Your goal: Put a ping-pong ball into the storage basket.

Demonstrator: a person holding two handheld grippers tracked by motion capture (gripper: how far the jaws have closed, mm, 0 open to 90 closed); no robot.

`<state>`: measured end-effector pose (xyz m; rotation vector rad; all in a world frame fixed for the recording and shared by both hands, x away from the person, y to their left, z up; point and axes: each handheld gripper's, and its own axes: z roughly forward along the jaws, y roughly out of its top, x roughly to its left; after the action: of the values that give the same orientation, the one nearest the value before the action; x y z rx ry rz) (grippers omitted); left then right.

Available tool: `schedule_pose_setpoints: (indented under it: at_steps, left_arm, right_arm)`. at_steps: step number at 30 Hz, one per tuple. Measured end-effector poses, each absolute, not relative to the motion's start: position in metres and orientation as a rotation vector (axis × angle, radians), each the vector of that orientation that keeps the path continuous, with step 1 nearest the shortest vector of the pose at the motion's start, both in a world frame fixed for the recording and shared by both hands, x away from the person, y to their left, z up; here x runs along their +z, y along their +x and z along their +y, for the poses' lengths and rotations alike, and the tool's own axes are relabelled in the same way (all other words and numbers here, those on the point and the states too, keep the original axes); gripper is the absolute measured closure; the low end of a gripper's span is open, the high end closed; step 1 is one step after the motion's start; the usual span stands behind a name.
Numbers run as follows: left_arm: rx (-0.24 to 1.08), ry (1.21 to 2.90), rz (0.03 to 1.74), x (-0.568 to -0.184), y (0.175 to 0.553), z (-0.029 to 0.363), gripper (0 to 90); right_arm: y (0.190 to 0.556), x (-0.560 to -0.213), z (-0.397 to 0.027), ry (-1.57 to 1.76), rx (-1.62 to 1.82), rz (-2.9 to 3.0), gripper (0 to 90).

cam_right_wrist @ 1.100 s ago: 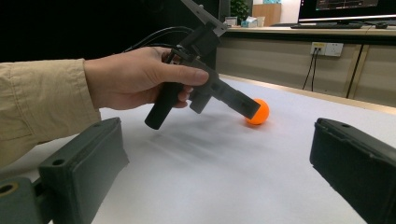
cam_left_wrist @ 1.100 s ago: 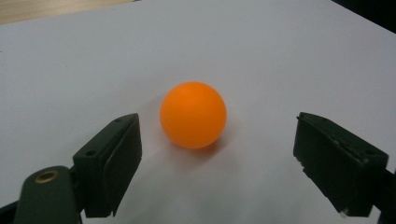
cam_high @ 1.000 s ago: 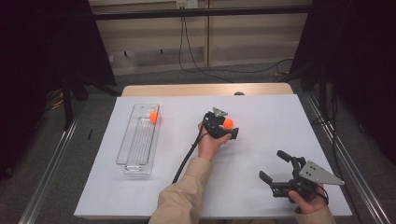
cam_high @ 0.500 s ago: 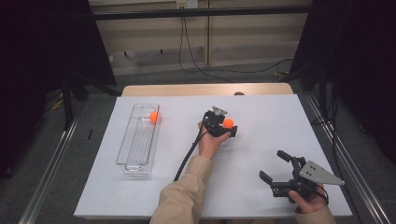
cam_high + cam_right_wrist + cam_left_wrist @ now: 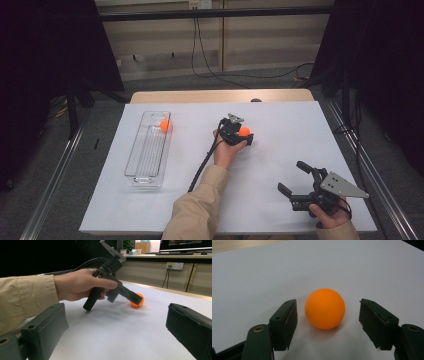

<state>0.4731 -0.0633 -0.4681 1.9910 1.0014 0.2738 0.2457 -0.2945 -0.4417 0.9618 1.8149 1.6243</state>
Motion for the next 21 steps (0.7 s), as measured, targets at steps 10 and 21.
schedule_pose_setpoints:
  at_steps: [10,21]
  left_arm:
    - [0.276,2.017,1.007,-0.4715,0.4769,-0.0649,34.8]
    - [0.279,2.03,0.999,-0.4719,0.4795,-0.0694,42.9]
  right_arm:
    - [0.2461,-0.442,-0.2948,0.966,1.628,1.813,2.6]
    - [0.2467,-0.4423,-0.2952,0.97,1.631,1.811,2.6]
